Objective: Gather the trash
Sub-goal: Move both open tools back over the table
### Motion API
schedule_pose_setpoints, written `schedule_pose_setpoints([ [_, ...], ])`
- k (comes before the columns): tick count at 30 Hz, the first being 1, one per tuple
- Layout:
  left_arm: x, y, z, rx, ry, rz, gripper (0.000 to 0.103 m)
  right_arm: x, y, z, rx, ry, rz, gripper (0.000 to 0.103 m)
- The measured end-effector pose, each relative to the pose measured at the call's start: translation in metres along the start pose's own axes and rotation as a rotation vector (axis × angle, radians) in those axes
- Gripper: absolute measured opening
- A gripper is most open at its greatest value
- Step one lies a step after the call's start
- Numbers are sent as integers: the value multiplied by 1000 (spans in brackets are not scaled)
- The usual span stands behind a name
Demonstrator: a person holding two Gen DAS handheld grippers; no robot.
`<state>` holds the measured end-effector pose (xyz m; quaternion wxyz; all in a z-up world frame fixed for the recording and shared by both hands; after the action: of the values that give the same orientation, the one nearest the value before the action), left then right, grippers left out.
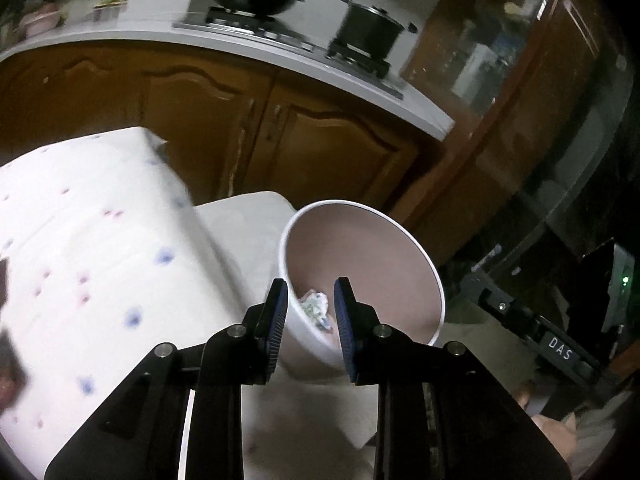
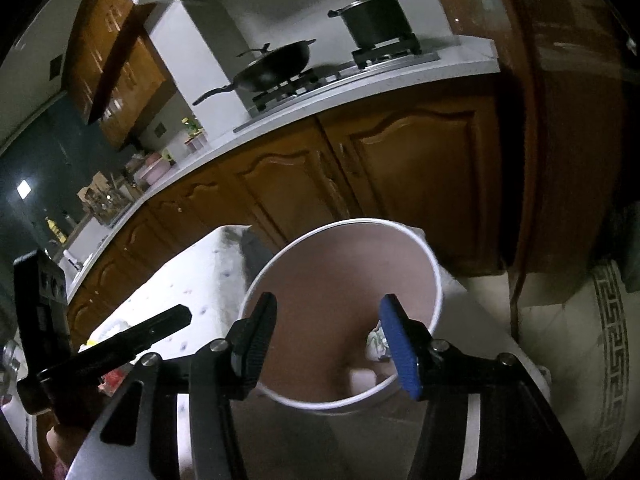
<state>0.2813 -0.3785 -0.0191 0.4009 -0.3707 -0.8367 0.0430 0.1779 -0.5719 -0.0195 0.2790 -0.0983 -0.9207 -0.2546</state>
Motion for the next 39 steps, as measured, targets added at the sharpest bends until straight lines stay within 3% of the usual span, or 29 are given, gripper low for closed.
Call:
schedule_pose_setpoints([
  [4, 33, 24, 10, 34, -43, -36, 35, 5, 17, 3, 7, -10, -37, 71],
  [8, 65, 50, 21, 69, -78, -89, 36, 9, 39, 10, 12, -12, -81, 75],
  [19, 154, 114, 62, 116, -161, -217, 45, 3, 120, 48, 79, 52, -206, 76],
  [32, 226, 180, 108, 206, -198, -316, 46, -10, 209, 120, 186, 154, -308, 76],
  [39, 261, 213, 128, 258, -228, -378, 50, -15, 238, 140, 223, 187, -340, 76],
])
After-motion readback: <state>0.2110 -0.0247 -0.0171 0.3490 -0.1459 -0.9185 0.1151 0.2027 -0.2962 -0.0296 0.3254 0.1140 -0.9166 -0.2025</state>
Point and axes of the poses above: each gripper's, at about its wrist camera, not at the fingertips, and x roughly against the way its jaws point, y to its left, z to its underside, the point moved 6 cm from there along -x, roughly the way its jaws point, and after that the axes turned 2 degrees about -y, right-handed, at the moved point
